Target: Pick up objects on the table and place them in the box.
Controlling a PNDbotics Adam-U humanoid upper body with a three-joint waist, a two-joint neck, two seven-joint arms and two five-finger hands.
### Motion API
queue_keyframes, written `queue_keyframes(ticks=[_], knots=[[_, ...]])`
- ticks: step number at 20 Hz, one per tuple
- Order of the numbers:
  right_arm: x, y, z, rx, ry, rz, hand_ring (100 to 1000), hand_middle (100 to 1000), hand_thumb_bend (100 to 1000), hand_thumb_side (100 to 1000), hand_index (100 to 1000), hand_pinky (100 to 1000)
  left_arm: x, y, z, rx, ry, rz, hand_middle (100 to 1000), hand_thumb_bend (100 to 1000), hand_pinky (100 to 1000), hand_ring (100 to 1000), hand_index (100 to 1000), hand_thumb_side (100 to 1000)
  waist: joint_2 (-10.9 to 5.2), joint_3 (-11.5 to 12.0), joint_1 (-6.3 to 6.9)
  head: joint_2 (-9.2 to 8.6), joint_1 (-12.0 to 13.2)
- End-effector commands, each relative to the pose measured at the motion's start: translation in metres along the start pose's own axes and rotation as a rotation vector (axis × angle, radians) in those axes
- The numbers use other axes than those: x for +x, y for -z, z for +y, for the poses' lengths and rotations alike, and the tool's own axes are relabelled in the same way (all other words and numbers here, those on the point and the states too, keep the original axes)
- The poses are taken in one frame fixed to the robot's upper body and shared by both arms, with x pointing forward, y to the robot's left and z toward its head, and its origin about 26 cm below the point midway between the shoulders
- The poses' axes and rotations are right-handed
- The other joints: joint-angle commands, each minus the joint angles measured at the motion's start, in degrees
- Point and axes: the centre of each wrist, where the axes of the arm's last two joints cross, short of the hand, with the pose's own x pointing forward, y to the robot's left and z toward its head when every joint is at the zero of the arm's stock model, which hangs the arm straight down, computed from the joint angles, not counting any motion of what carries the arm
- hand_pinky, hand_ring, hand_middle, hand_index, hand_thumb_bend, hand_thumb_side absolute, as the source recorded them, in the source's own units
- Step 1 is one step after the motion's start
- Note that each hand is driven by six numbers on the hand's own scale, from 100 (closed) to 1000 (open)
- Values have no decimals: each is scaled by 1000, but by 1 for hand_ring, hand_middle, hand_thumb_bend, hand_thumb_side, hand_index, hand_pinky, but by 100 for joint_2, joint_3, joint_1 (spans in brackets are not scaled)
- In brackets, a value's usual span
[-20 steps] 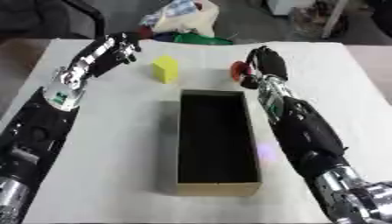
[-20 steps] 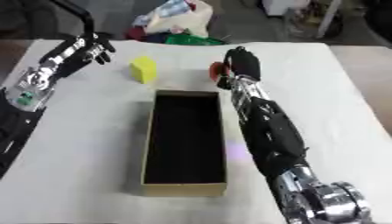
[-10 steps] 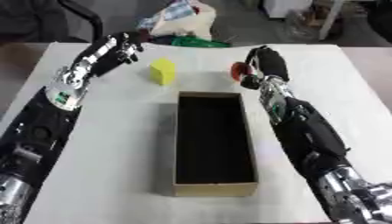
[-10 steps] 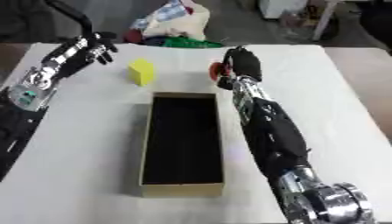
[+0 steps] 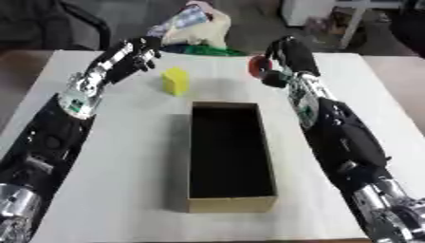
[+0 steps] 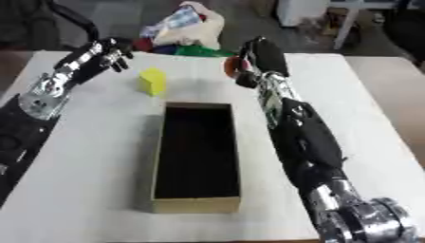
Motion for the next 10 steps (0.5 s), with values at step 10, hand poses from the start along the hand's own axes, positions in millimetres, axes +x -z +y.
queue_keyframes(ticks=[10], knots=[[25, -5, -31, 82, -14, -370, 511, 512, 100, 100, 209, 730, -1, -5, 21, 32, 18, 11, 677, 100, 623, 628, 914, 966, -172, -97, -5, 61, 135]])
